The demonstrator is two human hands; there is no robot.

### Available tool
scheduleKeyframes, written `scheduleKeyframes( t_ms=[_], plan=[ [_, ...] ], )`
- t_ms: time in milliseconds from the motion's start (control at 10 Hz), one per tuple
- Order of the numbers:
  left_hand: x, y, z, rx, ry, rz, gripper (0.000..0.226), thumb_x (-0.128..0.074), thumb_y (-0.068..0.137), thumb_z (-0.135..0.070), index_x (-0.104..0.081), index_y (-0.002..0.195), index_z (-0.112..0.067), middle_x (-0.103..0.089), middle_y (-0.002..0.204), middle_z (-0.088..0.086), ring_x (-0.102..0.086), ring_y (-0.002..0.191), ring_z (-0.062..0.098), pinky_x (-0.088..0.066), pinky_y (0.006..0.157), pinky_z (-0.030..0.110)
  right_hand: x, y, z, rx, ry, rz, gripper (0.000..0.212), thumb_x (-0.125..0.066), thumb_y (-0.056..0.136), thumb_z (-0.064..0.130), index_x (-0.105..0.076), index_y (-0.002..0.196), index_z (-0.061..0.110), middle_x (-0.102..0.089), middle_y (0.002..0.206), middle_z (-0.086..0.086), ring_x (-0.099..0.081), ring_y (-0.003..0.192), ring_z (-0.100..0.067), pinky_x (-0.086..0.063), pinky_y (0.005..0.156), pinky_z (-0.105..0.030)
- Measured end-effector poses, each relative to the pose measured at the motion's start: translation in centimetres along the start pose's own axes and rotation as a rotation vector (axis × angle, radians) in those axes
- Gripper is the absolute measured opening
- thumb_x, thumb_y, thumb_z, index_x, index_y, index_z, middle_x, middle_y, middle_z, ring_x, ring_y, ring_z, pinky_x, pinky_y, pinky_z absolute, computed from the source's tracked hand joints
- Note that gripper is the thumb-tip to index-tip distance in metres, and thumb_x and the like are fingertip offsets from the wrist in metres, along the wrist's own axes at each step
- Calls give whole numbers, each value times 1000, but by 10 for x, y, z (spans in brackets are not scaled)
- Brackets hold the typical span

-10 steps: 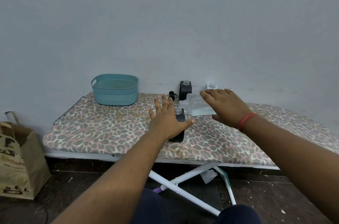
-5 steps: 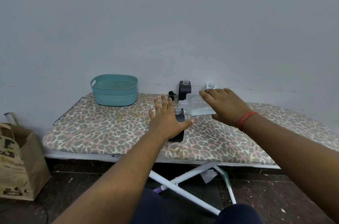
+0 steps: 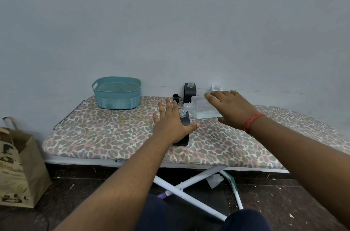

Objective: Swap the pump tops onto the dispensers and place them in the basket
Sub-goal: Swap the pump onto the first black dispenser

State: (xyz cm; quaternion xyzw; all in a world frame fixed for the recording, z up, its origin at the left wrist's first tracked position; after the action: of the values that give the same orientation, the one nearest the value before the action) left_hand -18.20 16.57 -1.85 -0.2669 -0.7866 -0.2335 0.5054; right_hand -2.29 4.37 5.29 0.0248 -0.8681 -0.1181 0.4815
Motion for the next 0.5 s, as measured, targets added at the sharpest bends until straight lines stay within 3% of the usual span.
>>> scheduleKeyframes(
  t_ms=[500],
  plan=[
    [0, -1, 0, -2, 1, 9, 129, -48, 76, -90, 14, 162, -17, 30, 166, 6, 30, 151, 32, 2, 121, 64, 3, -2, 2, -8, -3, 21, 87, -78, 77, 32, -24, 145, 19, -48, 139, -6, -57, 110, -29, -47, 96, -47]
  ],
)
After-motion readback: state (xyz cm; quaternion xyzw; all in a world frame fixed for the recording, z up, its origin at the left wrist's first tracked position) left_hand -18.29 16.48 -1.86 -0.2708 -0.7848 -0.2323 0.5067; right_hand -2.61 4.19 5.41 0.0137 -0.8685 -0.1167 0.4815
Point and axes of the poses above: each hand's wrist, its own y-axis towards the middle knuckle, its own x-axis out of the back of the hand, z = x × y, the point moved 4 cm from there along y, towards the middle knuckle
